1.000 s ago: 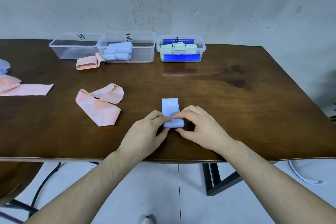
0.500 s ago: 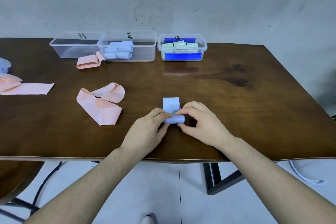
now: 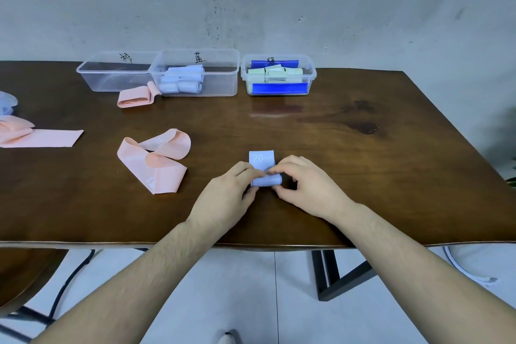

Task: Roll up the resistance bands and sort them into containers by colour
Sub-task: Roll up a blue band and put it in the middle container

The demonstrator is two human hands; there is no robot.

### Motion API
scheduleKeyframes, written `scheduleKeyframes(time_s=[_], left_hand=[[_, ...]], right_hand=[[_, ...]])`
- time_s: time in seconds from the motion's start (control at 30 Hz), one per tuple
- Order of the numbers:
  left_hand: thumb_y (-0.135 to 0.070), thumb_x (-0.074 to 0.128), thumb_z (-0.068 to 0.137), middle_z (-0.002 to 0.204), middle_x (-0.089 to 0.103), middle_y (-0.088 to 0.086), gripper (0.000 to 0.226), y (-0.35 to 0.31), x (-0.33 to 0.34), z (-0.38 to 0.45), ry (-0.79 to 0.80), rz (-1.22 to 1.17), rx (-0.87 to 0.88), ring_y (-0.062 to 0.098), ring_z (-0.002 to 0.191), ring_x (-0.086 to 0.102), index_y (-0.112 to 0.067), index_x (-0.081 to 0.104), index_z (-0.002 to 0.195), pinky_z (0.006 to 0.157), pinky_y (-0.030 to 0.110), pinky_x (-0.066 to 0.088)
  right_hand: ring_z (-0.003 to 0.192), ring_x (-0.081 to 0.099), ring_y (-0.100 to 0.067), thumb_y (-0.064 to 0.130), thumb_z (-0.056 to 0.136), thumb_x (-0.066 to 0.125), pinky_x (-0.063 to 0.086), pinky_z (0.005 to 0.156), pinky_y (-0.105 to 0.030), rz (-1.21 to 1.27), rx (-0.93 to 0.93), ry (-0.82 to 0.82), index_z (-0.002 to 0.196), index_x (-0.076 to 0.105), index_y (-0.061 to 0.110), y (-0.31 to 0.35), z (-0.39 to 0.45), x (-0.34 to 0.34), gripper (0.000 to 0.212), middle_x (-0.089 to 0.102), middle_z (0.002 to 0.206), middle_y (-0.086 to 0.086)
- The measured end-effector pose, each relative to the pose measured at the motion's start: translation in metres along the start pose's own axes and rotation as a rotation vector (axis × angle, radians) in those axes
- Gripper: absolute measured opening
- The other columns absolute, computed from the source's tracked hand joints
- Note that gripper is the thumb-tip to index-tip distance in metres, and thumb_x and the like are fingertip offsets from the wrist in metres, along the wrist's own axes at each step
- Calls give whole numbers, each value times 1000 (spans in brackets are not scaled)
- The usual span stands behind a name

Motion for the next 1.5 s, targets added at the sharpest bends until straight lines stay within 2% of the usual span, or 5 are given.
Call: scheduleKeyframes(time_s=[0.53,0.73,1.03,1.3,1.5], left_hand=[[-16,77,81,103,64,-12,24,-23,-10,-33,-36,8,128,4,59,35,-20,69,104,46,24,45],[-19,75,82,104,63,-14,26,-18,-5,-34,-24,19,87,4,56,40,-23,69,106,45,26,46],[-25,67,90,111,55,-16,26,-13,-1,-34,-8,-24,26,8,55,45,-22,67,116,49,21,42],[-18,73,87,107,57,-12,24,-17,-2,-30,2,4,81,6,58,40,-22,66,109,49,18,35],[-20,70,90,107,61,-11,22,-15,-3,-25,-18,-6,76,10,61,55,-19,69,112,49,27,48]], right_hand=[[96,51,-5,24,87,73,38,86,-10,-13,-36,-13,117,71,28,22,-44,-6,30,63,109,19],[94,50,-9,28,85,72,45,87,-21,-14,-29,-41,117,71,30,20,-46,-4,32,61,108,21],[96,51,-6,24,86,75,38,86,-14,24,-38,-55,106,69,32,24,-43,-7,23,60,110,23],[92,54,-10,27,85,73,43,83,-20,38,-32,-59,103,70,32,20,-38,-7,19,64,104,21],[98,51,-10,30,86,73,41,90,-20,-41,-66,-96,113,70,33,23,-37,-11,28,57,109,21]])
Point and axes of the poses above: each hand's wrist, its own z-axis towards the middle knuckle, its own x-axis out of the palm, y = z × x, the point moved 10 cm from there along z, towards the middle knuckle
